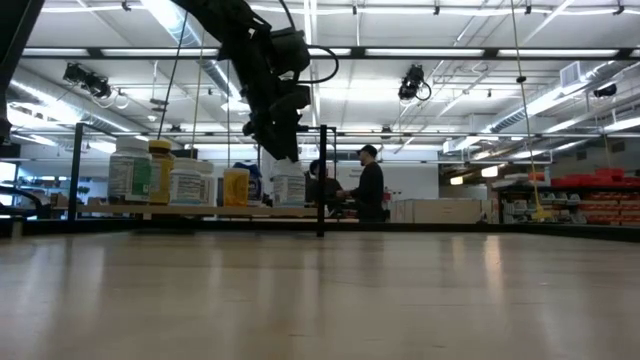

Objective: Pick and place medicine bottles onto shelf by color
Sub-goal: Put the white and blue medicine bottle on the shelf, then return to Home Position

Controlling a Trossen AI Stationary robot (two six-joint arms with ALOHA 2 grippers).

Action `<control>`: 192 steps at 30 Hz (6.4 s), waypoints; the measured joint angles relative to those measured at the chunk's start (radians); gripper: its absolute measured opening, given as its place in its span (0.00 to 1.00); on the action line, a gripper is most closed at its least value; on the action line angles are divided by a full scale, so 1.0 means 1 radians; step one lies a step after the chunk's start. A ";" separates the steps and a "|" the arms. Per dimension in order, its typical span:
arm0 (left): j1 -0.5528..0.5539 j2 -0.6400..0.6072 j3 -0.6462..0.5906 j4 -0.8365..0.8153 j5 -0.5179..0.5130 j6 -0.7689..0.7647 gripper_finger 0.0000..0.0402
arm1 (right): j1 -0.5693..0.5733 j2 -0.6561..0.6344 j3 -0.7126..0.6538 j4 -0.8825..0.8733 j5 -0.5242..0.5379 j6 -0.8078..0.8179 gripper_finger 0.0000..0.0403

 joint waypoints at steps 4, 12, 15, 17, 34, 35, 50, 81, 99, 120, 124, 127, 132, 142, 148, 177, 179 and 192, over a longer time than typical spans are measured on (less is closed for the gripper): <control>0.001 0.000 0.000 0.000 -0.004 0.000 0.58 | 0.000 0.000 0.000 0.000 -0.003 0.000 0.78; 0.001 -0.002 0.008 -0.023 -0.009 0.000 0.62 | 0.000 0.000 0.000 0.000 -0.003 -0.001 0.78; 0.001 -0.014 0.062 -0.078 -0.009 0.000 0.63 | 0.000 0.000 0.000 0.000 -0.006 -0.061 0.78; -0.002 -0.018 0.120 -0.141 -0.009 0.001 0.64 | 0.001 0.000 0.000 0.000 -0.030 -0.081 0.78; -0.250 -0.324 0.059 0.152 -0.025 -0.242 0.31 | -0.015 -0.020 -0.040 0.001 -0.285 -0.044 0.64; -0.265 -0.362 0.015 0.198 -0.028 -0.258 0.26 | -0.014 -0.031 -0.062 0.002 -0.301 -0.050 0.61; -0.449 -0.869 -0.570 0.634 -0.074 -0.531 0.01 | -0.114 -0.573 -1.123 0.791 -0.703 0.094 0.04; -0.538 -1.427 -1.407 1.388 -0.125 -0.711 0.00 | -0.172 -1.098 -2.286 1.935 -0.649 0.517 0.02; -0.430 -1.425 -1.408 1.183 -0.125 -0.363 0.07 | -0.223 -1.094 -2.283 1.898 -0.788 0.028 0.02; -0.430 -1.425 -1.408 1.126 -0.125 0.235 0.08 | -0.223 -1.089 -2.281 1.978 -0.818 -0.273 0.02; -0.430 -1.425 -1.408 1.126 -0.124 0.235 0.08 | -0.223 -1.089 -2.281 2.104 -0.818 -0.264 0.02; -0.430 -1.425 -1.408 1.127 -0.124 0.235 0.08 | -0.223 -1.089 -2.281 2.226 -0.818 -0.264 0.02; -0.430 -1.425 -1.408 1.127 -0.124 0.235 0.06 | -0.211 -1.122 -2.280 2.420 -0.818 -0.263 0.02; -0.432 -1.462 -1.408 1.010 -0.124 0.234 0.08 | -0.160 -1.222 -2.289 2.190 -0.815 -0.262 0.02; -0.432 -1.523 -1.408 0.741 -0.121 0.235 0.09 | -0.098 -1.253 -2.289 1.996 -0.814 -0.262 0.02; -0.600 -1.770 -1.408 0.730 -0.116 0.235 0.06 | 0.090 -1.546 -2.288 1.579 -0.746 -0.262 0.02; -0.613 -1.770 -1.408 0.731 -0.116 0.235 0.06 | 0.093 -1.544 -2.288 1.579 -0.747 -0.262 0.02; -0.617 -1.765 -1.409 0.752 -0.118 0.235 0.07 | 0.092 -1.457 -2.289 2.011 -0.746 -0.262 0.02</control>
